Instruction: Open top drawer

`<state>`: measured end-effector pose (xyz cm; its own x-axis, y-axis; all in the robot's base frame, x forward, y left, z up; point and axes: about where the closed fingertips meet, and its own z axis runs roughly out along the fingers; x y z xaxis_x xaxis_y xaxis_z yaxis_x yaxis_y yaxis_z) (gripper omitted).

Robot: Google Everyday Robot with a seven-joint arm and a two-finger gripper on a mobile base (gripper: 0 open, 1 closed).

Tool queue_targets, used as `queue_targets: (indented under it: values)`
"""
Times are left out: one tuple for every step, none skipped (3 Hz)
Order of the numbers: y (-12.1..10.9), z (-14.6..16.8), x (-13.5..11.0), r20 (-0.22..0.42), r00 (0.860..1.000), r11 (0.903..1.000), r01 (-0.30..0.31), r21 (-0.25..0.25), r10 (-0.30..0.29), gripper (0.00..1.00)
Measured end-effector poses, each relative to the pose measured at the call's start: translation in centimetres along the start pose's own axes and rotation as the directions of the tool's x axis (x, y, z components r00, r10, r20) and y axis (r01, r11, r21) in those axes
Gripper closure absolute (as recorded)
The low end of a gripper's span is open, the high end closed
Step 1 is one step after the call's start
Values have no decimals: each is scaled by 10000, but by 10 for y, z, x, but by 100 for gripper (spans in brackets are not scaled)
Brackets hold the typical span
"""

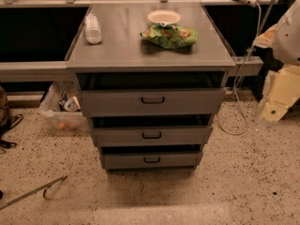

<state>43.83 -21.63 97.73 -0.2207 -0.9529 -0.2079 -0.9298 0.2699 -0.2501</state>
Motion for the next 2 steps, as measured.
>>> queue_targets:
  values:
    - [0,0,0,0,10000,10000,-1,1,1,0]
    - [-7,13,4,50,9997,9994,-254,254,253,0]
